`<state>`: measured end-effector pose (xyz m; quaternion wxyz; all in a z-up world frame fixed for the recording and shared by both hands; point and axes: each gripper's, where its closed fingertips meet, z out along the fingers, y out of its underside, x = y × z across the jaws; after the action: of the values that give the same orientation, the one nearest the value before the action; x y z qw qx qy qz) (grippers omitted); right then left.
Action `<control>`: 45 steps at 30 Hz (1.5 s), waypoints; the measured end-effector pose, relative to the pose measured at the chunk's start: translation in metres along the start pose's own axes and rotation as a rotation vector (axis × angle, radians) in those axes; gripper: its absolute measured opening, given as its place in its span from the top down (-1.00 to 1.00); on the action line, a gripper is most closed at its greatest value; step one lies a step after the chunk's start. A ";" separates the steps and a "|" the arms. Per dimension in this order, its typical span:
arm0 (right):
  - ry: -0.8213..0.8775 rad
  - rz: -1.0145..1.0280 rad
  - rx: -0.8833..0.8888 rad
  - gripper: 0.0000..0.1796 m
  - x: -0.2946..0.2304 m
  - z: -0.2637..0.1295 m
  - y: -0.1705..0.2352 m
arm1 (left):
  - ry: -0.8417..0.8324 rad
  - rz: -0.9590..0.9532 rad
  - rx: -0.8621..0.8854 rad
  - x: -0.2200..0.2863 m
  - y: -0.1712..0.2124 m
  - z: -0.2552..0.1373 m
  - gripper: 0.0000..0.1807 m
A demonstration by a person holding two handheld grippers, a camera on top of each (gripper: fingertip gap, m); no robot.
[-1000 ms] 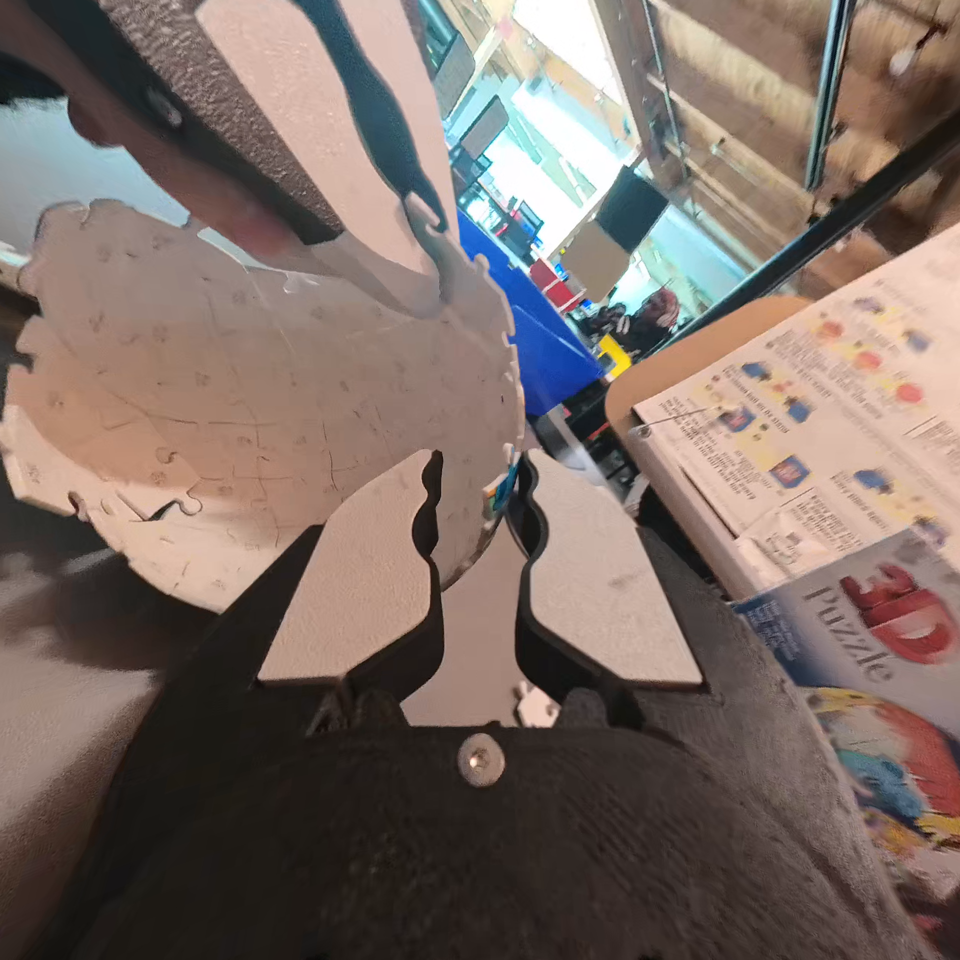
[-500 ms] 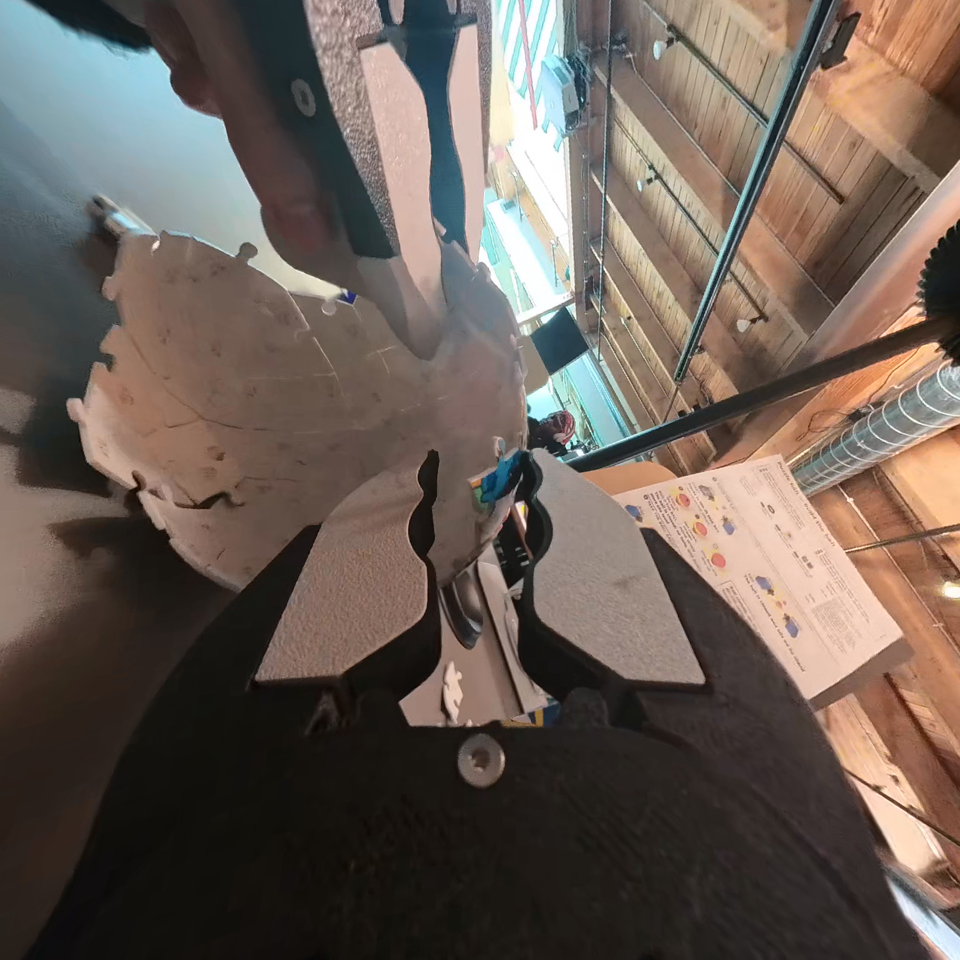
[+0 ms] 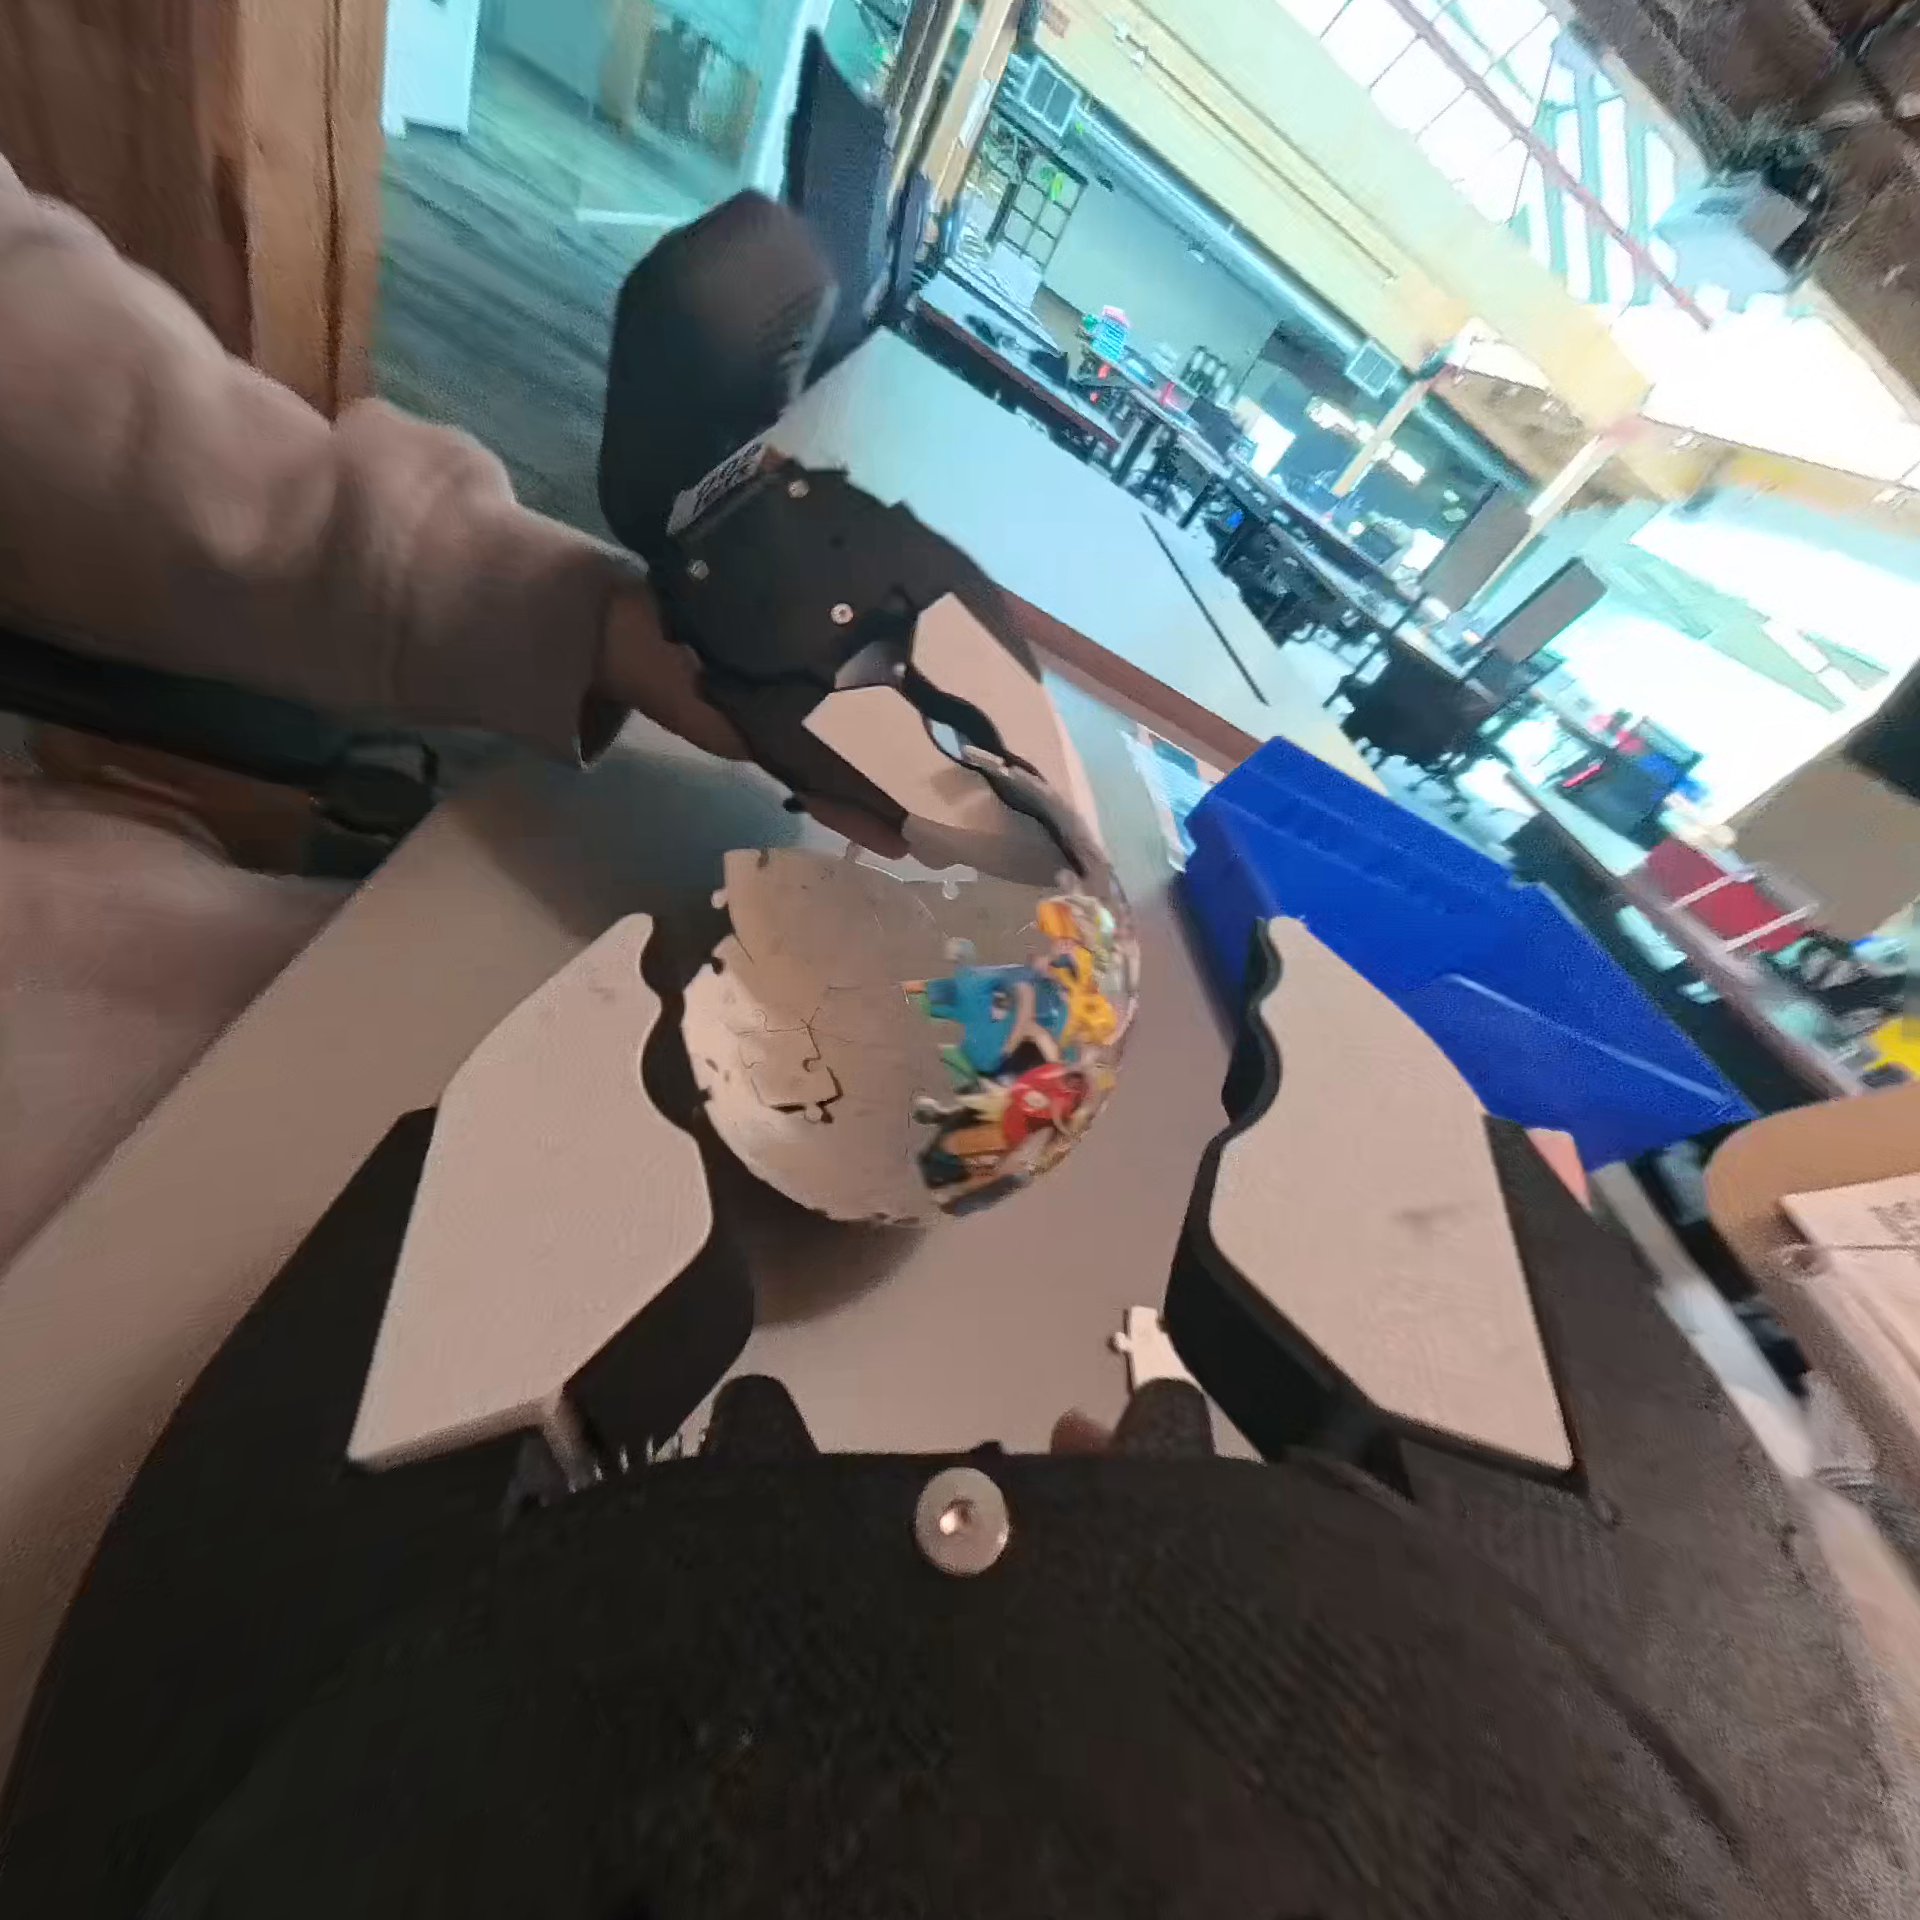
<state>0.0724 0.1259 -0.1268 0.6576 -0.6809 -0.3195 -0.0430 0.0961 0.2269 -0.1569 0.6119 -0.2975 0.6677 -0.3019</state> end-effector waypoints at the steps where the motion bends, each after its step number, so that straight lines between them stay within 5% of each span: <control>1: -0.007 0.050 0.014 -0.14 0.008 -0.004 0.000 | 0.006 0.000 0.021 0.000 -0.002 0.000 0.97; 6: -0.211 0.292 0.021 -0.21 0.026 -0.007 0.046 | 0.054 0.031 0.108 0.004 -0.010 0.004 0.96; 10: -0.431 0.234 -0.088 -0.24 0.003 0.005 0.074 | 0.137 0.095 0.208 0.010 -0.021 0.006 0.96; 18: -0.590 0.037 -0.094 -0.26 -0.005 0.026 0.068 | 0.307 0.215 0.341 0.021 -0.033 0.017 0.96; 27: -0.480 -0.093 -0.068 -0.32 -0.005 0.042 0.059 | 0.272 0.213 0.348 0.014 -0.027 0.029 0.89; 36: -0.389 -0.249 -0.193 -0.30 -0.008 0.053 0.062 | 0.390 0.161 0.233 0.013 -0.020 0.012 0.32; 45: -0.336 -0.291 -0.244 -0.30 -0.011 0.057 0.061 | 0.392 -0.063 0.213 -0.012 -0.032 -0.019 0.25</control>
<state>0.0728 0.1788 -0.1929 0.4952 -0.6997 -0.5112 -0.0616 0.0794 0.2159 -0.1236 0.4885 -0.1876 0.7286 -0.4420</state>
